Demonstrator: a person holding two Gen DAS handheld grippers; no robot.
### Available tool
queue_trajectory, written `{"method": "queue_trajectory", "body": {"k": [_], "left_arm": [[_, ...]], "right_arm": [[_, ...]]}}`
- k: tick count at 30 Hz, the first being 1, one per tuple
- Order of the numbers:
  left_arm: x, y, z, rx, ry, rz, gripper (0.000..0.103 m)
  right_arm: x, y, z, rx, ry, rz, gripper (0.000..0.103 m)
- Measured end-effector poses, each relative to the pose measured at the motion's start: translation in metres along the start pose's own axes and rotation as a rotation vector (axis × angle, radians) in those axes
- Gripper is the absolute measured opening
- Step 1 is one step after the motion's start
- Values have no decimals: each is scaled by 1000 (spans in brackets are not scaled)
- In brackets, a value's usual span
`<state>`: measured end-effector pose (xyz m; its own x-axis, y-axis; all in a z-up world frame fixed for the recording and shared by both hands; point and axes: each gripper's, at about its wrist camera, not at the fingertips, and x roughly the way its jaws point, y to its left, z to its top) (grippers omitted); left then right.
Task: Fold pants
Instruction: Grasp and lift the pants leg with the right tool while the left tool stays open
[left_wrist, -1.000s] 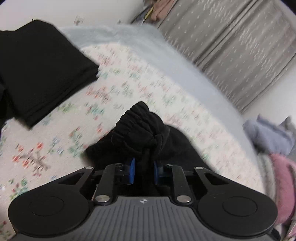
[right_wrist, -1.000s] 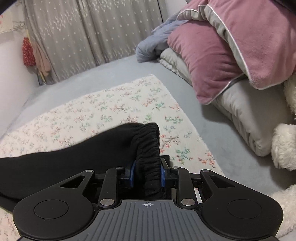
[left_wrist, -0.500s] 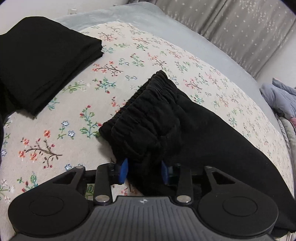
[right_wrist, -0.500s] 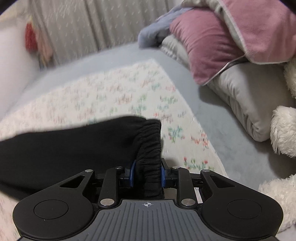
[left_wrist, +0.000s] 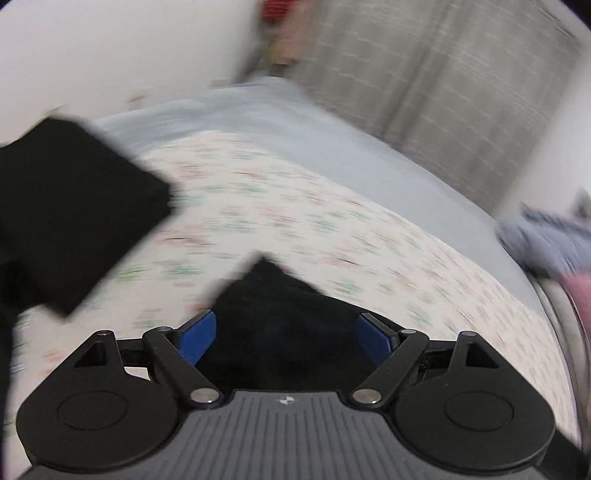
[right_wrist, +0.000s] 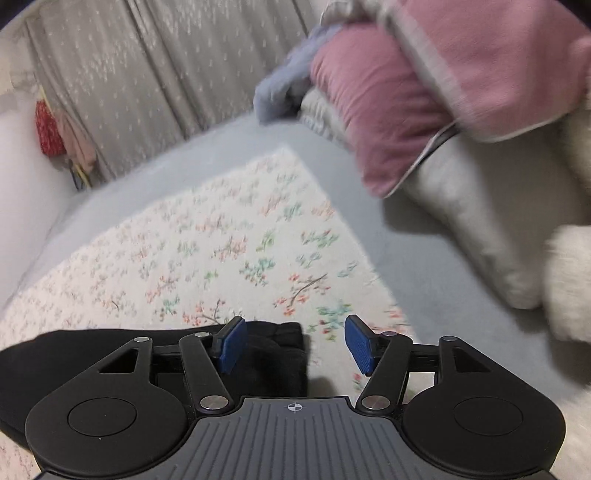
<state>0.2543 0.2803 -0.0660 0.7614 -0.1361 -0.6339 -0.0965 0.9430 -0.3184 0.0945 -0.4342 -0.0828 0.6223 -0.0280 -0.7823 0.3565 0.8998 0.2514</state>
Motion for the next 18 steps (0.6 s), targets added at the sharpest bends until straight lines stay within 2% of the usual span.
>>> {"method": "queue_trajectory", "body": {"k": [1,2,3,5,7,8,10,12,14,16,18], "left_arm": [[8,-15,-5,44,15,-25,97],[18,-25,-10,81,35,-39,97],[29,-36,-16,121,61,-40,97],[56,-54,-30,198,145,6,97],[79,-60,-43,252,228,87,94],[84,-61,-48,270,245,109,93],[89,-60,-52,290,254,122,93],[84,-60,-51,278,253,123,93],[78,-57,-50,257,249,118,93],[75,-54,-50,248,238,112,93],[71,-50,-49,226,222,100,93]], "right_arm": [[15,7,1,-19,44,-6,51],[28,15,0,-47,82,-13,28],[33,23,-3,-80,96,-48,28],[34,40,-4,-189,88,-111,26],[18,49,1,-238,12,-142,24],[6,51,6,-249,-41,-145,24],[-9,58,12,-271,-120,-153,24],[-1,69,14,-350,-140,-217,24],[28,79,7,-455,-107,-306,24],[71,83,-10,-545,-12,-394,26],[79,88,-17,-610,-40,-461,33]]}}
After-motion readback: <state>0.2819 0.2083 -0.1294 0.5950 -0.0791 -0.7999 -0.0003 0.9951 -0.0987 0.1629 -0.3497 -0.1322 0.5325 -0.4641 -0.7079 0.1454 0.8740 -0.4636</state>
